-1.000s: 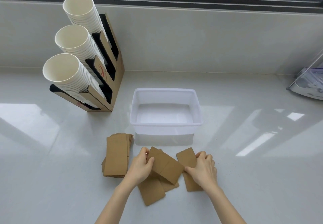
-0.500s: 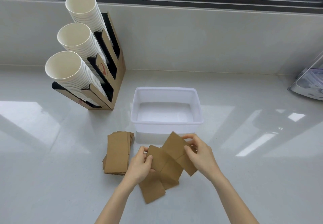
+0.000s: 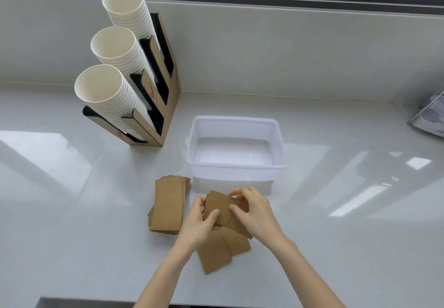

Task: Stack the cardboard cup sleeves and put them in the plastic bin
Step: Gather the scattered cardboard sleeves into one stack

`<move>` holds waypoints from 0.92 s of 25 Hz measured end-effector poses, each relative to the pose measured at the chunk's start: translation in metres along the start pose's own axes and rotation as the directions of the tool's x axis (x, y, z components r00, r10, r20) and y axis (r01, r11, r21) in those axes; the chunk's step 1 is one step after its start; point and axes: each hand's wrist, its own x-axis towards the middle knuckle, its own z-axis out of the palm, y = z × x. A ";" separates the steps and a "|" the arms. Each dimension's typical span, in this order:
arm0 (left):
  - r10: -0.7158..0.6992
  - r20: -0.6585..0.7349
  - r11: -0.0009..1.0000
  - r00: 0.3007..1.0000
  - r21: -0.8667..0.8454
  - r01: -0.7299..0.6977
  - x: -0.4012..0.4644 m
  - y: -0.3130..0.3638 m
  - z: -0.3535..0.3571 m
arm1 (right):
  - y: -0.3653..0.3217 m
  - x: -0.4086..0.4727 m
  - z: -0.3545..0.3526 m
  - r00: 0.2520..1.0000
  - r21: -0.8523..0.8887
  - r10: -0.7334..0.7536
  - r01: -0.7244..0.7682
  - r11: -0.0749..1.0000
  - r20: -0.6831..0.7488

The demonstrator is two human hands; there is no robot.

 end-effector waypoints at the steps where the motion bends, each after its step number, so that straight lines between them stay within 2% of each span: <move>1: 0.022 -0.049 0.999 0.999 0.028 -0.021 -0.001 0.001 -0.002 | 0.000 0.000 0.000 0.999 0.024 0.015 -0.014 1.000 -0.036; 4: 0.087 -0.204 0.995 0.975 0.060 -0.076 -0.001 0.005 -0.012 | 0.009 0.000 -0.004 0.983 0.055 0.125 -0.118 0.991 -0.134; 5: 0.101 -0.246 0.994 0.964 0.057 -0.090 0.000 0.007 -0.016 | 0.014 0.000 -0.005 0.977 0.018 0.178 -0.177 0.984 -0.116; 7: 0.119 -0.301 0.993 0.946 0.058 -0.107 0.001 0.011 -0.021 | 0.022 -0.004 0.002 0.951 -0.149 0.304 -0.294 0.944 0.051; 9: 0.119 -0.318 0.992 0.941 0.065 -0.104 0.001 0.013 -0.023 | 0.022 -0.008 0.016 0.895 -0.331 0.397 -0.318 0.888 0.205; 11: 0.101 -0.319 0.995 0.942 0.049 -0.090 0.001 0.013 -0.022 | 0.017 -0.011 0.028 0.885 -0.430 0.427 -0.317 0.845 0.187; 14: 0.086 -0.325 0.996 0.942 0.036 -0.079 0.000 0.011 -0.024 | 0.015 -0.010 0.036 0.881 -0.466 0.451 -0.342 0.816 0.142; 16: 0.089 -0.326 0.996 0.941 0.034 -0.082 0.000 0.011 -0.024 | 0.015 -0.010 0.038 0.887 -0.431 0.440 -0.344 0.834 0.142; 19: 0.093 -0.325 0.996 0.941 0.030 -0.088 -0.003 0.015 -0.024 | 0.017 -0.011 0.033 0.915 -0.182 0.390 -0.368 0.912 0.105; 23: 0.094 -0.306 0.996 0.947 0.036 -0.088 -0.006 0.019 -0.022 | 0.026 -0.007 0.004 0.906 0.070 0.412 -0.407 0.911 -0.097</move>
